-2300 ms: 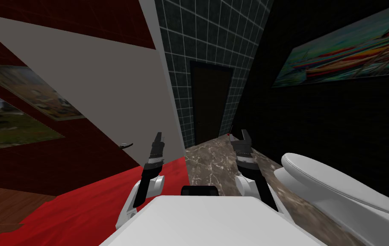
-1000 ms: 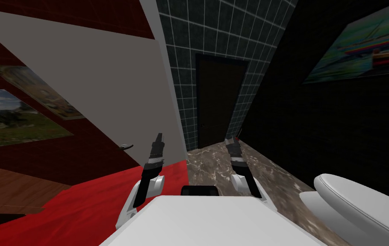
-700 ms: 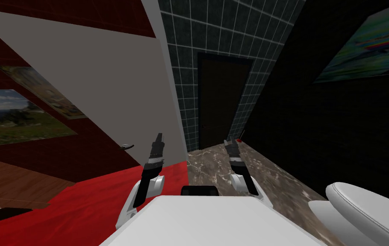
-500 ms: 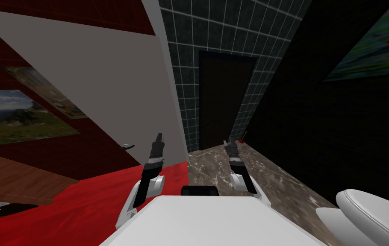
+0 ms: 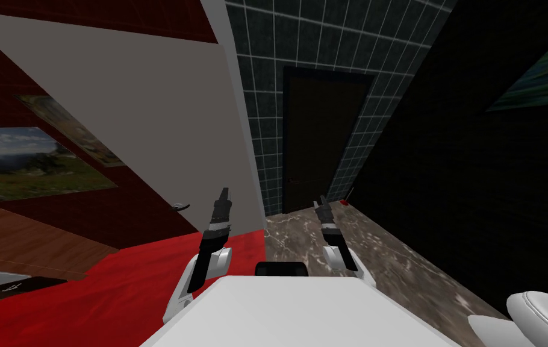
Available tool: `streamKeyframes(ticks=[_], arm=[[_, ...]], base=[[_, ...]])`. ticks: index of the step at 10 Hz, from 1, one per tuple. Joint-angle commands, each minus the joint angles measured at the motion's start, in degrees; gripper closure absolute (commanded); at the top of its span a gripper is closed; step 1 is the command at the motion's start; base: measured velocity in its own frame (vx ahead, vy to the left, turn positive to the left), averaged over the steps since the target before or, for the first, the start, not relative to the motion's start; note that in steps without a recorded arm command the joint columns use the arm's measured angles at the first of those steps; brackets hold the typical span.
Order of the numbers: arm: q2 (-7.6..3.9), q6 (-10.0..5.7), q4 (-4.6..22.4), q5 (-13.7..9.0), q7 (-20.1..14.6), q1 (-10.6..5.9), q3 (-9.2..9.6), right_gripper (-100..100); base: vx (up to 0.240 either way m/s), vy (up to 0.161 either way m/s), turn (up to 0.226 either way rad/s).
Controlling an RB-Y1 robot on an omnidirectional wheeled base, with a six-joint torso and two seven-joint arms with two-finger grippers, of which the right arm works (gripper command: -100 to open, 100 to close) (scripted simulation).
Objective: Pull the door open
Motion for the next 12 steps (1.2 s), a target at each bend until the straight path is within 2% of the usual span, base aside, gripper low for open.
streamKeyframes(ticks=[1,2,3,11,12], arm=[[-0.22,-0.74,2.86,-0.13,0.11,-1.13,-0.02,-100],[-0.42,-1.18,4.58,-0.23,0.14,-1.81,-0.06,-100],[-0.42,-1.18,5.05,-0.23,0.14,-1.81,-0.06,-100],[-1.94,-4.68,20.03,-1.05,0.32,-7.23,-0.4,-100],[-1.94,-4.68,20.27,-1.05,0.32,-7.23,-0.4,-100]], base=[[0.083,-0.018,0.105],[0.085,-0.033,0.089],[0.066,-0.028,0.034],[0.086,-0.032,0.093],[0.071,-0.03,0.032]])
